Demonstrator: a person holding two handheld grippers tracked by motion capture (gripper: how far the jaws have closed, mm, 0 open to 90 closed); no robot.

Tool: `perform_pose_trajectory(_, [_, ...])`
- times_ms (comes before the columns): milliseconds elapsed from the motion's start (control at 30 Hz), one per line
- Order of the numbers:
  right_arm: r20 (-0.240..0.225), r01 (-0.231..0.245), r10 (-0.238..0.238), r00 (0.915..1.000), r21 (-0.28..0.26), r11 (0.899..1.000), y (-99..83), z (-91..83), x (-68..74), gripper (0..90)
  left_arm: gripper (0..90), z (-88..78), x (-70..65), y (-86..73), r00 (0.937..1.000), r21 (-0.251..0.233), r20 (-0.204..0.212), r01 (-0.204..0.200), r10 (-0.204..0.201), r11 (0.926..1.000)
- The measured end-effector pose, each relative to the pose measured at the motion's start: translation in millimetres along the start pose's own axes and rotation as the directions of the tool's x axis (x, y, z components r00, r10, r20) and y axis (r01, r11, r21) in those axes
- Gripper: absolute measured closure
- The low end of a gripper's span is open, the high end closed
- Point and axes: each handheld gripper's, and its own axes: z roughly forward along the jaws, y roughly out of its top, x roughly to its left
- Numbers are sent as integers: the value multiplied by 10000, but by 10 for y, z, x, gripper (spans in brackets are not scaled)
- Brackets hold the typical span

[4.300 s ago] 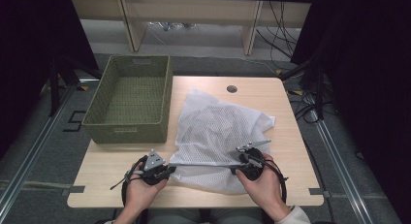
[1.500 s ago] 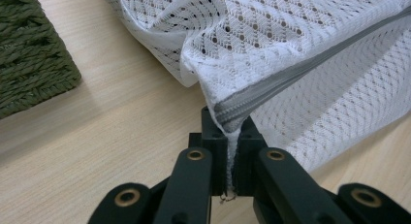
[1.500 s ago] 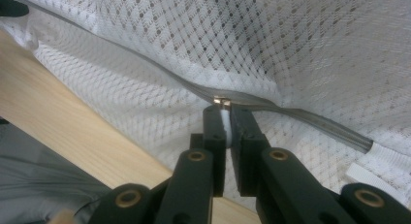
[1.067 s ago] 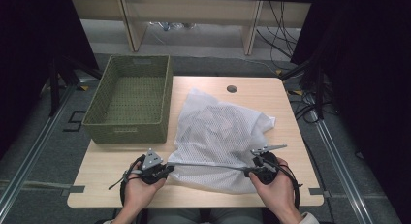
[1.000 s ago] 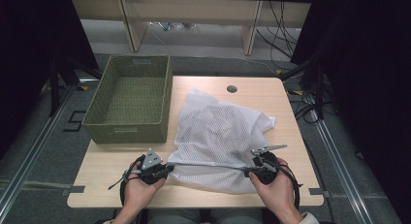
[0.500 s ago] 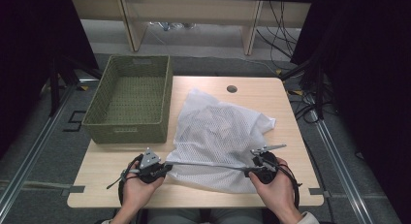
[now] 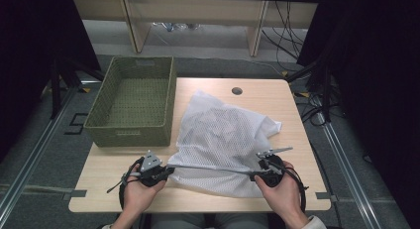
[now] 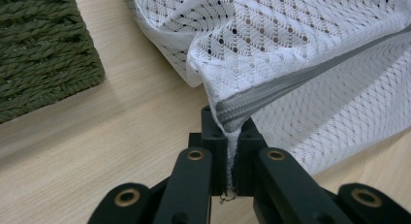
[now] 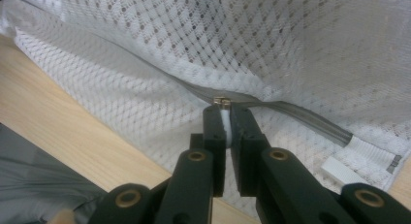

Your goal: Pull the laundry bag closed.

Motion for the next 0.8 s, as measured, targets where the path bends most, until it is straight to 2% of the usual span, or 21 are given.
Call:
perform_pose_trajectory(33, [95,-348,347,9994,60,9994,4,-5,19,870,867,10,-9,-2,9998,-189,24,199,-199,9996])
perform_pose_trajectory(100, [84,-383,383,9992,17,9993,6,2,18,869,867,7,-2,-3,9997,-207,-2,226,-226,9995])
perform_pose_trajectory(200, [83,-6,5,10000,87,10000,1,10,-10,869,867,-5,8,-6,9996,-159,-45,270,-270,9995])
perform_pose_trajectory(233, [31,-185,185,9998,150,9997,5,3,-2,869,867,-7,17,-6,9998,-137,-44,205,-206,9997])
perform_pose_trajectory(267, [27,-154,154,9999,65,9999,5,20,-7,870,867,-16,30,-7,9999,-29,-89,106,-106,9999])
perform_pose_trajectory(333, [62,-86,85,9999,65,9999,4,22,-14,869,867,-11,28,-9,9998,-112,-54,180,-181,9998])
perform_pose_trajectory(400, [86,-521,519,9986,145,9985,10,13,-1,869,867,-19,43,-13,10000,-41,-52,83,-83,10000])
perform_pose_trajectory(433, [120,-469,467,9988,139,9988,10,14,-7,870,867,-13,35,-15,9998,-154,-50,203,-204,9997])
perform_pose_trajectory(467, [-56,-281,281,9996,132,9995,12,20,-30,870,867,-10,36,-15,9997,-198,-31,223,-224,9996])
perform_pose_trajectory(533, [91,-219,218,9997,65,9997,3,19,-39,869,867,-13,45,-18,9997,-151,-51,249,-250,9996])
perform_pose_trajectory(667, [-4,-483,483,9988,143,9987,8,12,-36,869,867,-23,57,-19,9999,-109,-131,112,-113,9999])
perform_pose_trajectory(700, [67,-470,469,9989,50,9989,2,23,-47,869,867,-17,51,-26,9994,-164,-91,330,-331,9993])
perform_pose_trajectory(733, [67,-490,490,9988,89,9988,4,22,-48,870,867,-20,55,-31,9995,-92,-118,278,-279,9996])
perform_pose_trajectory(767, [46,-418,417,9991,135,9990,4,20,-54,869,867,-19,68,-29,9999,-83,-100,64,-65,9999])
perform_pose_trajectory(800, [88,-510,509,9987,165,9986,2,15,-50,870,867,-11,60,-32,9997,-195,-72,226,-227,9996])
